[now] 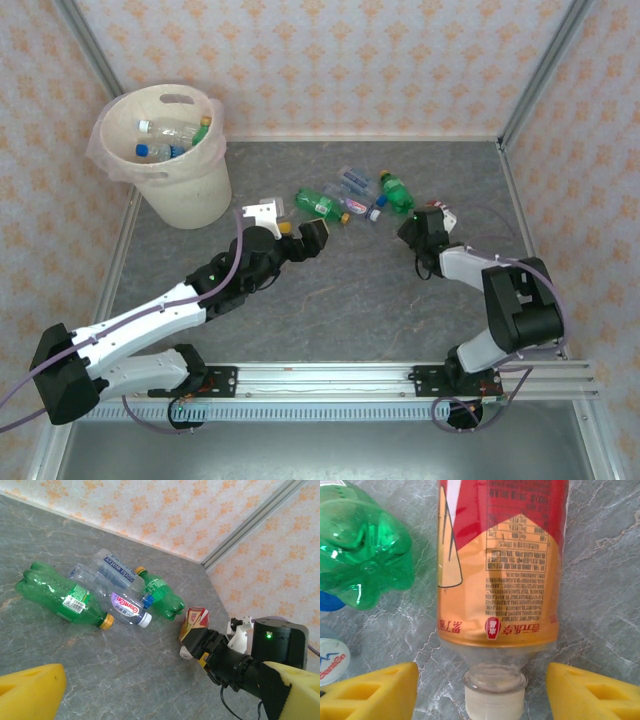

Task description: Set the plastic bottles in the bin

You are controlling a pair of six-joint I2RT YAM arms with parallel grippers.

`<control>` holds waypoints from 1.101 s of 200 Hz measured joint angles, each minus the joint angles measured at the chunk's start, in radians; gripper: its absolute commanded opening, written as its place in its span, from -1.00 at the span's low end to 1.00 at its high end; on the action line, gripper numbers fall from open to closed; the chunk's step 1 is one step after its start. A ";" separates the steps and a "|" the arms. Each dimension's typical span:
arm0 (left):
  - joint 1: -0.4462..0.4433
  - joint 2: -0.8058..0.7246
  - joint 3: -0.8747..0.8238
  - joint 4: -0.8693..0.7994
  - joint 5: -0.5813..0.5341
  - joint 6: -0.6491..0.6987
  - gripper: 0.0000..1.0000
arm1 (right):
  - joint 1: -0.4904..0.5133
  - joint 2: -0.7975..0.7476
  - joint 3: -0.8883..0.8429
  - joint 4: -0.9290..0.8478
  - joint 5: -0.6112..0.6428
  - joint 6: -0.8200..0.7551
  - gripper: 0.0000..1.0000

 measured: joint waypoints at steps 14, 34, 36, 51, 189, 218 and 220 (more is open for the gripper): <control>0.000 -0.006 -0.003 0.000 -0.001 0.000 0.98 | -0.005 0.024 0.011 0.004 -0.003 -0.001 0.25; 0.000 -0.009 -0.003 0.000 -0.001 0.000 0.98 | -0.010 0.060 0.030 0.008 -0.003 -0.001 0.24; 0.000 -0.009 -0.003 0.000 -0.001 0.000 0.98 | -0.011 0.063 0.032 0.007 -0.003 -0.001 0.24; 0.000 -0.009 -0.003 0.000 -0.001 0.000 0.98 | -0.011 0.081 0.045 0.007 -0.002 -0.001 0.19; 0.000 -0.010 -0.008 0.000 -0.004 -0.001 0.98 | -0.016 0.050 0.025 0.018 0.005 -0.021 -0.32; 0.000 -0.010 -0.008 0.000 -0.007 -0.006 0.99 | -0.016 -0.058 -0.026 0.027 0.005 -0.031 -0.33; 0.000 -0.010 -0.008 0.000 -0.008 -0.007 0.98 | -0.016 -0.064 -0.029 0.029 0.005 -0.032 -0.33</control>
